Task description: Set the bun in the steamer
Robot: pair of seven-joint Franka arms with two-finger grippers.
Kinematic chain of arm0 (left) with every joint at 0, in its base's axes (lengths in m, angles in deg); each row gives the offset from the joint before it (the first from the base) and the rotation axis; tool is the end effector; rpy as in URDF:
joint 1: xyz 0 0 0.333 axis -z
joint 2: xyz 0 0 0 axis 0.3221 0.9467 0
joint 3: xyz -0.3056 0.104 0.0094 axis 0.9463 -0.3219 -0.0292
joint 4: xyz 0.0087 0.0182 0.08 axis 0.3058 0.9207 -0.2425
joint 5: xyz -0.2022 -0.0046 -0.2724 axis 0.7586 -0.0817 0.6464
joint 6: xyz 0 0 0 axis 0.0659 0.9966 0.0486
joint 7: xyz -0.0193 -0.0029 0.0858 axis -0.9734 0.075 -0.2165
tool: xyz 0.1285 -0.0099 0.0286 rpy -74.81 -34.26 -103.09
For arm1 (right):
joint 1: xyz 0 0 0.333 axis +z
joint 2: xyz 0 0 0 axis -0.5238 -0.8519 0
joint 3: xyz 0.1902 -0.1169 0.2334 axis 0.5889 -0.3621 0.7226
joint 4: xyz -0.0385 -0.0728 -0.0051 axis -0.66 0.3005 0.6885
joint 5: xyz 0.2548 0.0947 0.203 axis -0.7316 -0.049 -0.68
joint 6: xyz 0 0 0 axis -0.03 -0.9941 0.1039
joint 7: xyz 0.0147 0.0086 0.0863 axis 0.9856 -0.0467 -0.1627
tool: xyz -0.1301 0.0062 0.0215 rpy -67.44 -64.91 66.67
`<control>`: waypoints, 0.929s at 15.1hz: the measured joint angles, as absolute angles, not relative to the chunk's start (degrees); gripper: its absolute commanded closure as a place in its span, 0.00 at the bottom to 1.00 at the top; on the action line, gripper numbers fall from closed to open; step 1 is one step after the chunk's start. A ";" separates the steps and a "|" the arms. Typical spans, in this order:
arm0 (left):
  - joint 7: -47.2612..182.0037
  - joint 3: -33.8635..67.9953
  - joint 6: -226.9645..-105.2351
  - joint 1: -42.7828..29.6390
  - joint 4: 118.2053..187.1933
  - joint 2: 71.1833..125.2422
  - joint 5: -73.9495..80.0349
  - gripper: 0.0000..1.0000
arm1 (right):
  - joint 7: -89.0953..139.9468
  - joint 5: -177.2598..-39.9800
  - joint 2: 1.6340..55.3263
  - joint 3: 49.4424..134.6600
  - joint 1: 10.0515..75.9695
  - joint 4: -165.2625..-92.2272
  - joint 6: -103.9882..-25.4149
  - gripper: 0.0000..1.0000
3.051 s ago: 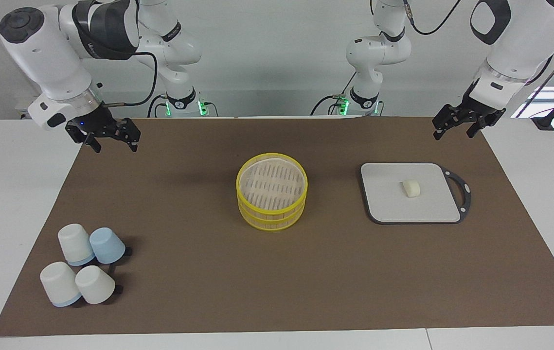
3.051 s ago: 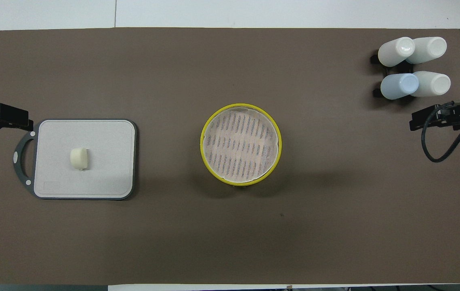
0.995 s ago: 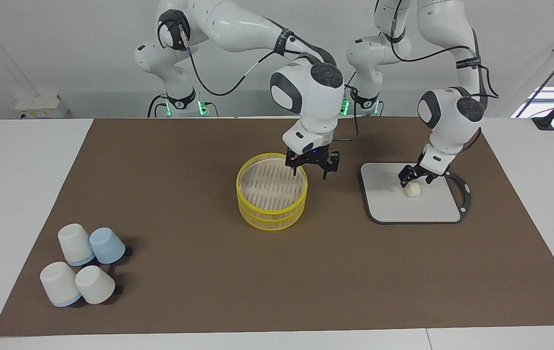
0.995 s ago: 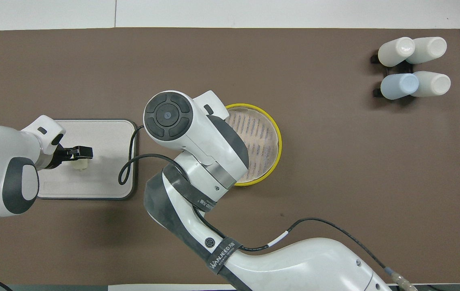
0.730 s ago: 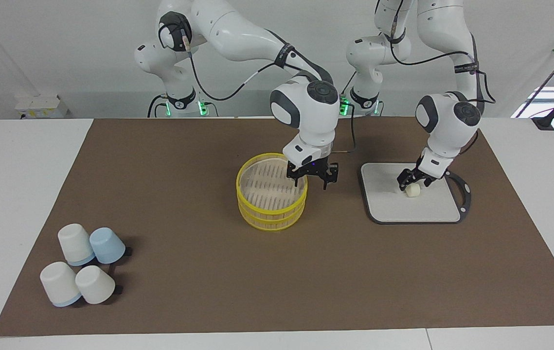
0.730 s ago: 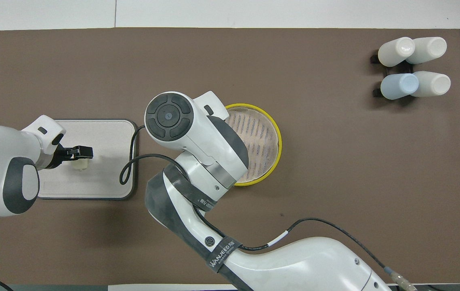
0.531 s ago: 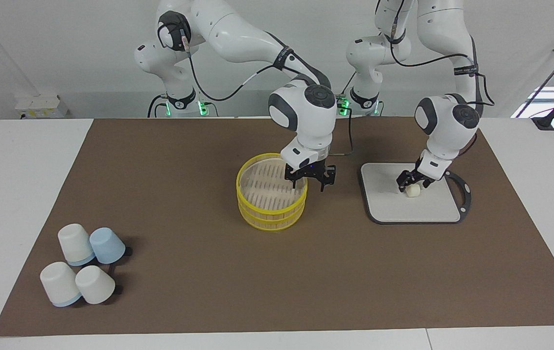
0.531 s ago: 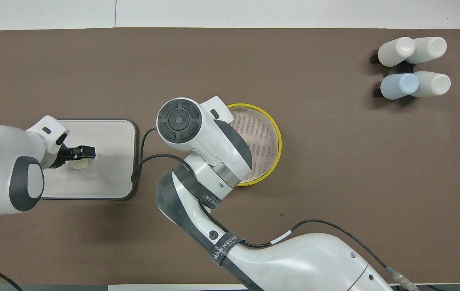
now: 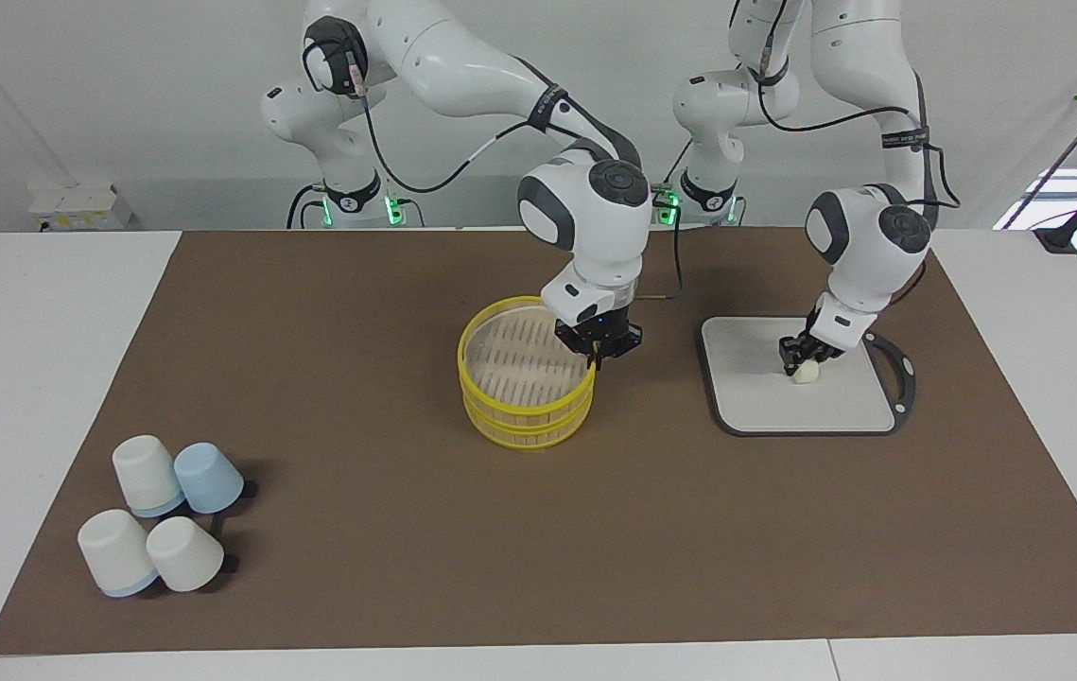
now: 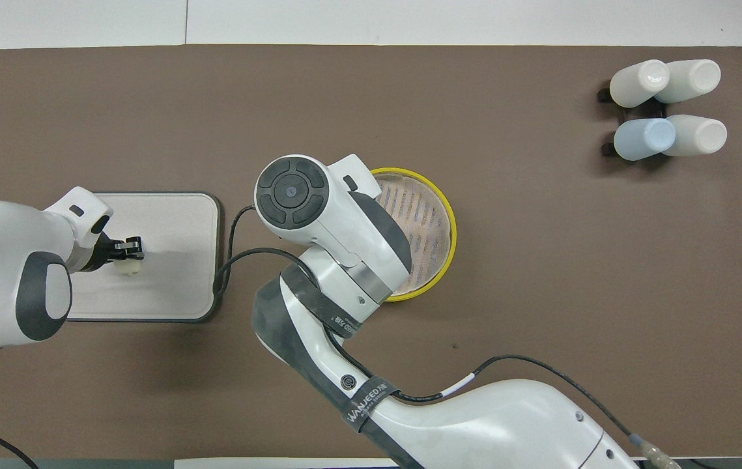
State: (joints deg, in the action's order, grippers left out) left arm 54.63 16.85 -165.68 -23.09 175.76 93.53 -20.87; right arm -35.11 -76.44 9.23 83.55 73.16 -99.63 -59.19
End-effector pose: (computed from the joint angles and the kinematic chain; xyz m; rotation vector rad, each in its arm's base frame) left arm 0.4835 0.0122 0.3291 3.1184 0.1408 0.0109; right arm 0.5208 0.4425 0.3968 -3.1152 0.3104 -0.0980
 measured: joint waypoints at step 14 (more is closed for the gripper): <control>63.89 17.88 -149.40 -19.15 161.45 93.43 -20.87 0.63 | -7.06 -76.68 19.94 83.21 56.09 -97.25 -46.18 1.00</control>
